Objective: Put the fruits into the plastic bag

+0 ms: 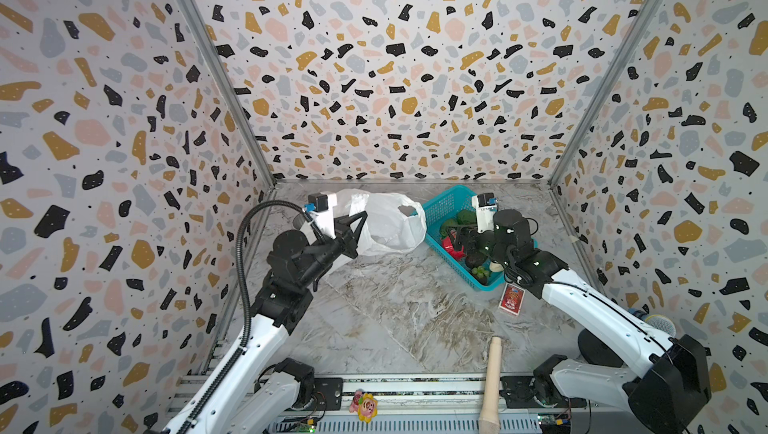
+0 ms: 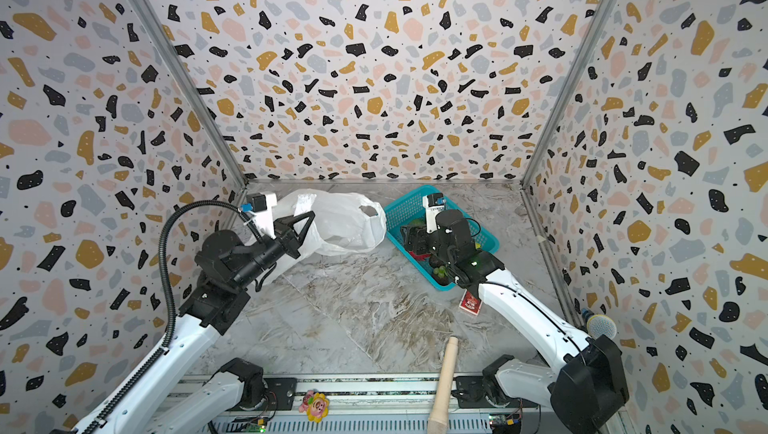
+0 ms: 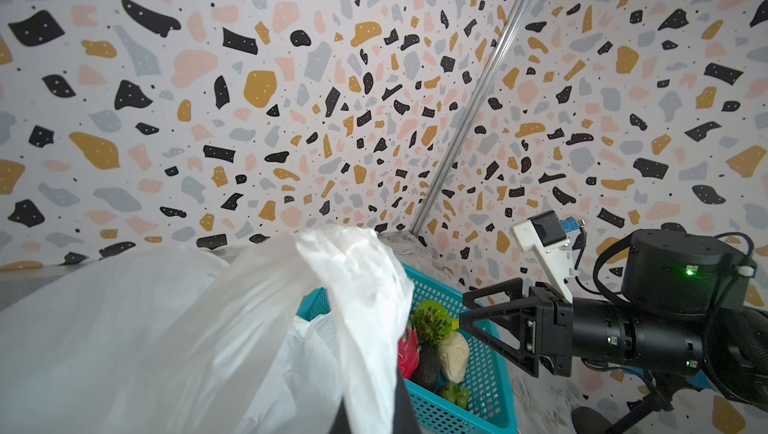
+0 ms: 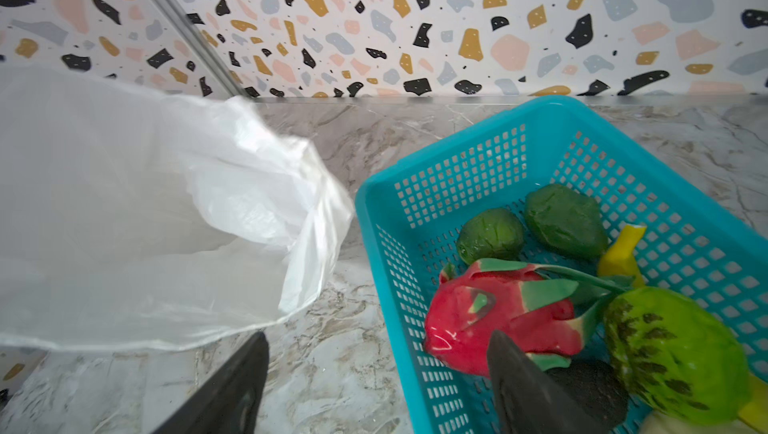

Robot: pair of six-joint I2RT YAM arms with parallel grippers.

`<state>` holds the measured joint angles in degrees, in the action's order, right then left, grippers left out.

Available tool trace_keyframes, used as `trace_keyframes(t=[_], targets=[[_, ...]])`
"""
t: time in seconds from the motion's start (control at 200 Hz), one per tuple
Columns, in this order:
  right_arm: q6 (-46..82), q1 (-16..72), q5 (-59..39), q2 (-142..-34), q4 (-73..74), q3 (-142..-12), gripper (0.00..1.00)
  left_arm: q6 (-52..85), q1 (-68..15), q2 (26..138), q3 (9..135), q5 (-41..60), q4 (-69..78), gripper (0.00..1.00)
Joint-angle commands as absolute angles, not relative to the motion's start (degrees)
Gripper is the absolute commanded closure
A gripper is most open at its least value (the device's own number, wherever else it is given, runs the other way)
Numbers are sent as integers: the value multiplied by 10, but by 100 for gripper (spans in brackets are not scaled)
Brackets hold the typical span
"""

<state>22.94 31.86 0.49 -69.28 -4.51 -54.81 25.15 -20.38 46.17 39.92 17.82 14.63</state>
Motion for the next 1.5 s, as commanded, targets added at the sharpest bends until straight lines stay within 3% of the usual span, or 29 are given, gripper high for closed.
trace_keyframes(t=[0.0, 0.2, 0.325, 0.345, 0.886, 1.056, 1.242, 1.497], targets=[[261, 304, 72, -709, -92, -589, 15, 280, -212, 413, 348, 146, 296, 100], [279, 246, 47, -780, -146, -617, 13, 263, -212, 378, 319, 165, 310, 100], [269, 244, 89, -814, -176, -640, 7, 274, -212, 379, 321, 192, 334, 100], [269, 242, 98, -817, -180, -641, 0, 278, -213, 379, 320, 195, 339, 100], [300, 148, 105, -898, -145, -619, 1, 324, -219, 389, 308, 272, 425, 100], [307, 143, 104, -914, -127, -600, 7, 347, -222, 389, 295, 276, 452, 100], [307, 135, 103, -919, -99, -581, 28, 361, -224, 390, 288, 273, 475, 100], [311, 123, 93, -931, -87, -581, 38, 379, -224, 393, 282, 272, 502, 100]])
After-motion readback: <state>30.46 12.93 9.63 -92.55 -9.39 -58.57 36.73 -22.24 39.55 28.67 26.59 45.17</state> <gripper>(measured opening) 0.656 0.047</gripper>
